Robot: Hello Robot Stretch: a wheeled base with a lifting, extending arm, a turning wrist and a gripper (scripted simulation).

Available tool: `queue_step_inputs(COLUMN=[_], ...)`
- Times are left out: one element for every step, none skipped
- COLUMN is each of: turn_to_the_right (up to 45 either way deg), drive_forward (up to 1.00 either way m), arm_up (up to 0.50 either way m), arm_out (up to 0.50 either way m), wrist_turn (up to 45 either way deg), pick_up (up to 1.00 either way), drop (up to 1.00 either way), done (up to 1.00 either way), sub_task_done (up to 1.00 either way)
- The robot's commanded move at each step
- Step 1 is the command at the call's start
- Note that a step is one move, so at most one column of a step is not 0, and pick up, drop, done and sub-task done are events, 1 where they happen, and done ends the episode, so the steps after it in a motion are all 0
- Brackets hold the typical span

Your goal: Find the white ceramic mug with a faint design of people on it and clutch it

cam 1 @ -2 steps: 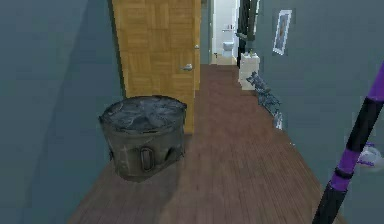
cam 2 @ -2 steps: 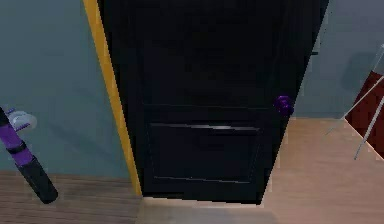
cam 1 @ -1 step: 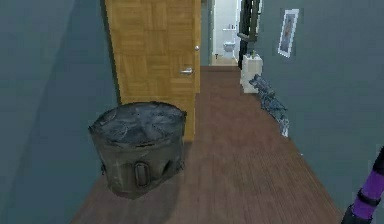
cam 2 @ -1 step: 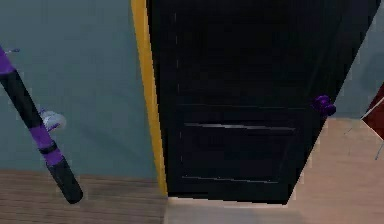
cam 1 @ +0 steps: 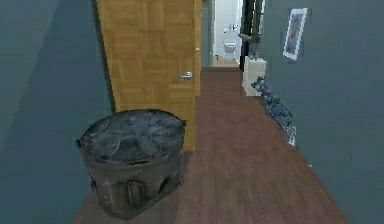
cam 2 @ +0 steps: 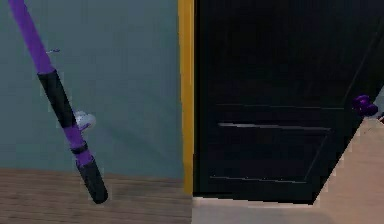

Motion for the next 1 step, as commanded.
queue_step_inputs(turn_to_the_right=[18.0], drive_forward=[0.0], arm_up=[0.0], arm_out=[0.0], wrist_turn=[0.0], pick_up=[0.0], drop=[0.0], done=[0.0], sub_task_done=[0.0])
